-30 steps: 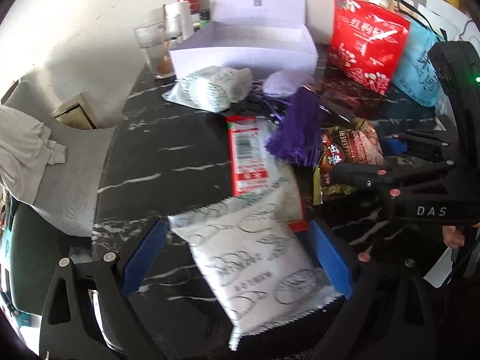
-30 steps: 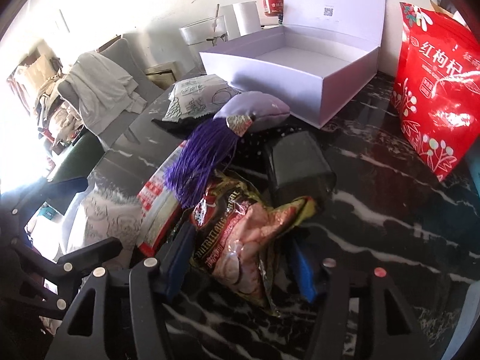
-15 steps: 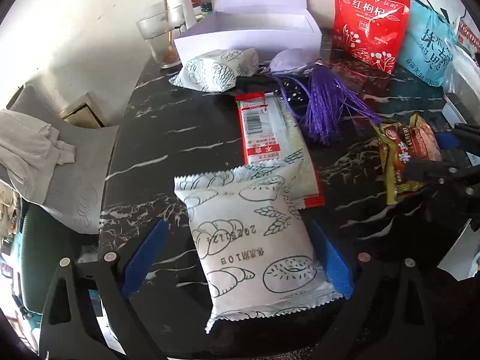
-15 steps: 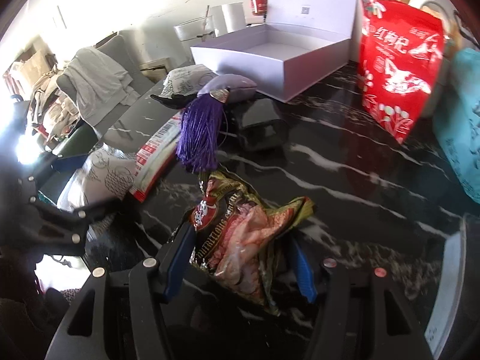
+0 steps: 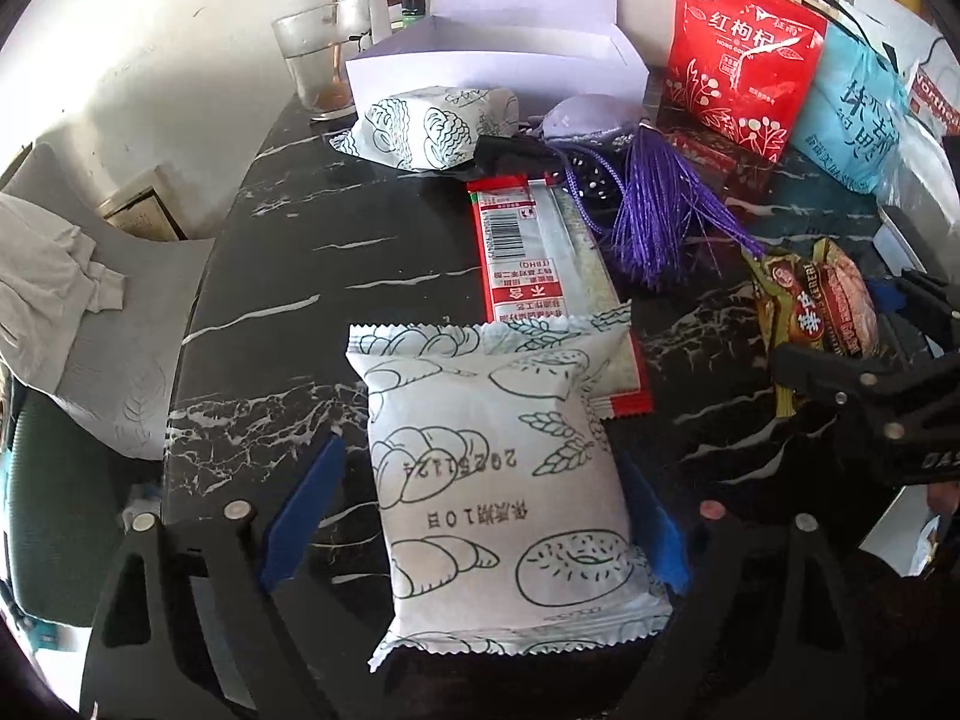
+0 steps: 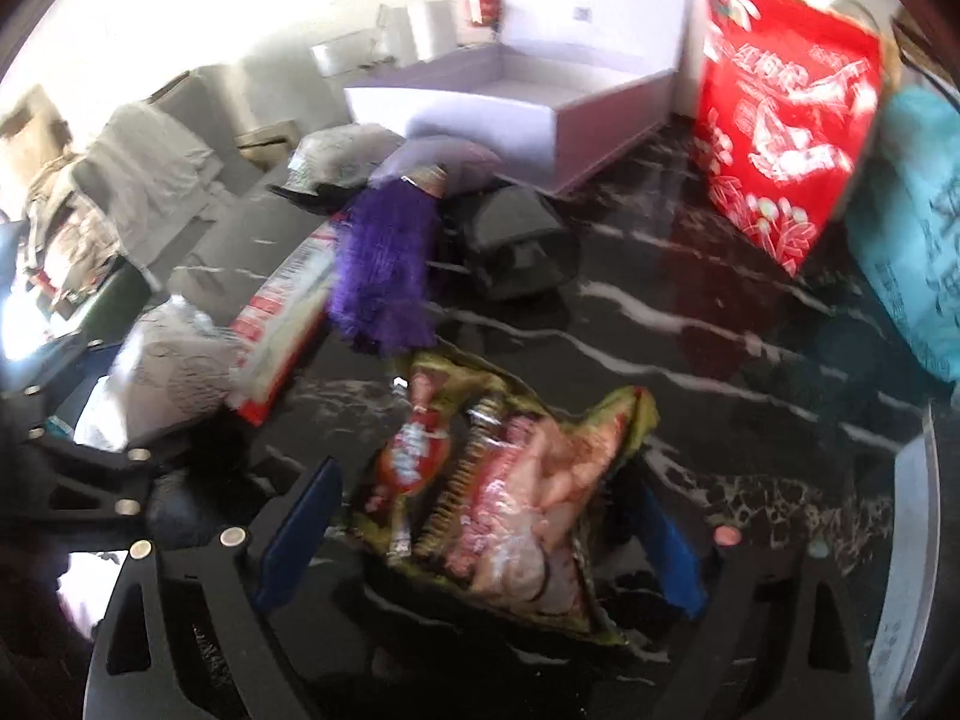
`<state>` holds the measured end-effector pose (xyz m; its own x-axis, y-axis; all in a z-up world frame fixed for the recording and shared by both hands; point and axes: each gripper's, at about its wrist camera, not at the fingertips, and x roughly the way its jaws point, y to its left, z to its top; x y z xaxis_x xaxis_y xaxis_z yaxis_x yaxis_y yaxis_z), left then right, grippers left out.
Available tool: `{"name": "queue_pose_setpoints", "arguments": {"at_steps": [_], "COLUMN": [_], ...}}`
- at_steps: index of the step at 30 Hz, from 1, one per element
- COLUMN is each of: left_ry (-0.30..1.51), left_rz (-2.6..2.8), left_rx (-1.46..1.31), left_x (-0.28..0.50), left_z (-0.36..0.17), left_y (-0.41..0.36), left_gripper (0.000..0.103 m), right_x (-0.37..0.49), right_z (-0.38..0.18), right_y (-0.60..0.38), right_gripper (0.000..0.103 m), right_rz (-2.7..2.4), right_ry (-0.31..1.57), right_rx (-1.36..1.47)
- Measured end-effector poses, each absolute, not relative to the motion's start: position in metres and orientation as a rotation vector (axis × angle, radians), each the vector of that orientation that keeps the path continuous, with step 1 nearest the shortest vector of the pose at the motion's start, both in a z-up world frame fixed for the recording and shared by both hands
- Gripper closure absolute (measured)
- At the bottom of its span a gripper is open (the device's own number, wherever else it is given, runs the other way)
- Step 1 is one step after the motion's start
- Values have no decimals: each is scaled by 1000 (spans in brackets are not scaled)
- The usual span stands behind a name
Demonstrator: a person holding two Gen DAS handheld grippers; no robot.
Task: Organize objects
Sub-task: 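Lift and carry the bread packet with left tool while right tool carries the snack bag toward the white box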
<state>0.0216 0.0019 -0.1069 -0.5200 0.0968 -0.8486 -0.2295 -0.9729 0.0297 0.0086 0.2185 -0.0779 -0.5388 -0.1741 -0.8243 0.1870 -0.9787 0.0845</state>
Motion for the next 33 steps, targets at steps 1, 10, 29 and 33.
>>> {"name": "queue_pose_setpoints", "arguments": {"at_steps": [1, 10, 29, 33], "left_ry": [190, 170, 140, 161], "left_rz": [2574, 2590, 2632, 2631], "left_rx": [-1423, -1421, -1296, -1258], "left_x": [22, 26, 38, 36], "left_z": [-106, -103, -58, -44], "left_y": [2, 4, 10, 18], "left_gripper": [24, 48, 49, 49], "right_x": [8, 19, 35, 33], "right_z": [-79, -76, -42, -28], "right_y": [218, 220, 226, 228], "right_gripper": [9, 28, 44, 44], "right_rz": [-2588, -2618, -2587, -2595], "right_ry": [28, 38, 9, 14], "right_rx": [1394, 1375, 1246, 1204]}}
